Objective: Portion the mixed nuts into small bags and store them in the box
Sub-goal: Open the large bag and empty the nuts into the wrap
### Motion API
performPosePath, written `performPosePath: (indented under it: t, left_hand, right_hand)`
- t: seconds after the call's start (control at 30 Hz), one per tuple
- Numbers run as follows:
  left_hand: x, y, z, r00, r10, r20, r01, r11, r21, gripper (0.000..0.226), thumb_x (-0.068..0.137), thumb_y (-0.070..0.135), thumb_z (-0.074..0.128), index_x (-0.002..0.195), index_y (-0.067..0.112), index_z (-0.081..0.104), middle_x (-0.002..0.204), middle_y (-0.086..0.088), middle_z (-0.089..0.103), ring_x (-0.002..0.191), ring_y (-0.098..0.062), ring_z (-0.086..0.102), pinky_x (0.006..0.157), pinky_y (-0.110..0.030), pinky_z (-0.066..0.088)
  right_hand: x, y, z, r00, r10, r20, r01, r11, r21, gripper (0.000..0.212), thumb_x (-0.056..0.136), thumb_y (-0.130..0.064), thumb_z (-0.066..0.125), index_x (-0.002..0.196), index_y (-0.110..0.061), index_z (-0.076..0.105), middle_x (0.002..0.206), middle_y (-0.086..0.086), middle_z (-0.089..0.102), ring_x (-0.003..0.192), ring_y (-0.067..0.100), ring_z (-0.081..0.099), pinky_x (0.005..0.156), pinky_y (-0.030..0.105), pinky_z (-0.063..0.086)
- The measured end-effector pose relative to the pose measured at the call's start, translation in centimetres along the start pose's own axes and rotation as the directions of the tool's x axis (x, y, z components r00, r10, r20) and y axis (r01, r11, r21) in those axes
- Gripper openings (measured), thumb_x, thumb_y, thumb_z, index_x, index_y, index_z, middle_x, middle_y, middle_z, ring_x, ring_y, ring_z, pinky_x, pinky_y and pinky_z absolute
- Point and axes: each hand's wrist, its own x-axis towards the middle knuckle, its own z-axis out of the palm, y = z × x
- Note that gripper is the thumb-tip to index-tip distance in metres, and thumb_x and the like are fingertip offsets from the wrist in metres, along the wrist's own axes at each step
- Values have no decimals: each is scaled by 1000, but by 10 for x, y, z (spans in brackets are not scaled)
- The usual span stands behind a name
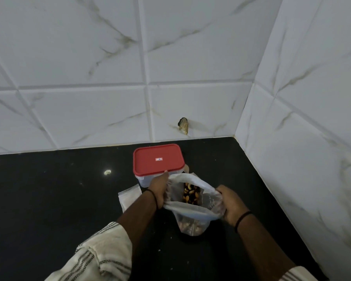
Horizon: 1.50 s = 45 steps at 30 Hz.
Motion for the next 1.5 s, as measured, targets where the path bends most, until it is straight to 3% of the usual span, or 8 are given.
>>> performPosePath:
  t: [0.13,0.3,0.47,0.6,1.0,1.17,1.37,1.5]
  left_hand:
    - [-3,1,-3,1000,12,25,-15,991,135,34,103,36,40,96,9,61,86,-8,63,76,-18,60,62,-27,47]
    - [-2,13,0,991,-2,130,-40,947,319,26,101,36,46,97,14,60,103,-13,64,94,-26,58,81,-35,49]
    - [-6,35,18,974,21,225,-132,860,493,30,100,37,47,109,11,60,102,-11,64,91,-23,61,73,-31,50]
    - [-2,45,29,959,131,252,-268,715,645,47,100,47,39,112,8,63,110,-15,65,103,-29,60,97,-44,47]
    - [-24,5,13,696,718,-9,-322,324,890,29,94,43,51,101,16,54,99,-3,57,87,-19,56,81,-38,52]
    - [-26,-6,-10,773,613,-165,-184,465,866,54,84,55,60,113,13,44,108,-6,51,99,-27,56,82,-41,52]
    - [-30,-17,-11,965,236,114,-216,467,858,44,96,49,49,104,10,66,100,-8,69,91,-21,65,83,-31,54]
    - [-27,-34,6,983,179,-29,-109,709,697,37,98,32,50,118,2,59,114,-14,65,100,-23,62,87,-33,51]
  right_hand:
    - [2,2,-1,977,-208,-43,118,701,-703,33,95,-33,46,67,-18,53,84,10,60,82,27,58,76,38,45]
    - [-3,1,5,809,-588,16,286,369,-884,15,98,-30,52,88,-23,61,87,-2,63,77,8,57,70,23,48]
    - [1,-16,20,749,-622,229,547,384,-744,40,98,-27,57,137,-19,54,127,-1,61,118,15,58,99,31,49]
    - [9,-13,27,761,-571,309,555,325,-766,17,98,-27,55,110,-17,61,99,0,66,91,15,65,79,30,54]
    - [15,-8,23,761,-638,118,455,395,-798,25,94,-38,62,86,-15,66,76,-3,65,72,11,63,70,34,57]
    - [11,-8,19,795,-607,8,362,463,-809,26,94,-37,63,78,-16,62,70,-4,60,64,7,58,53,22,43]
    - [9,-2,14,824,-562,-75,296,540,-788,26,95,-34,61,87,-10,68,78,1,65,75,15,62,61,24,42]
    - [1,1,17,825,-561,-73,313,560,-767,32,94,-34,61,72,-11,62,69,0,61,66,13,59,54,24,42]
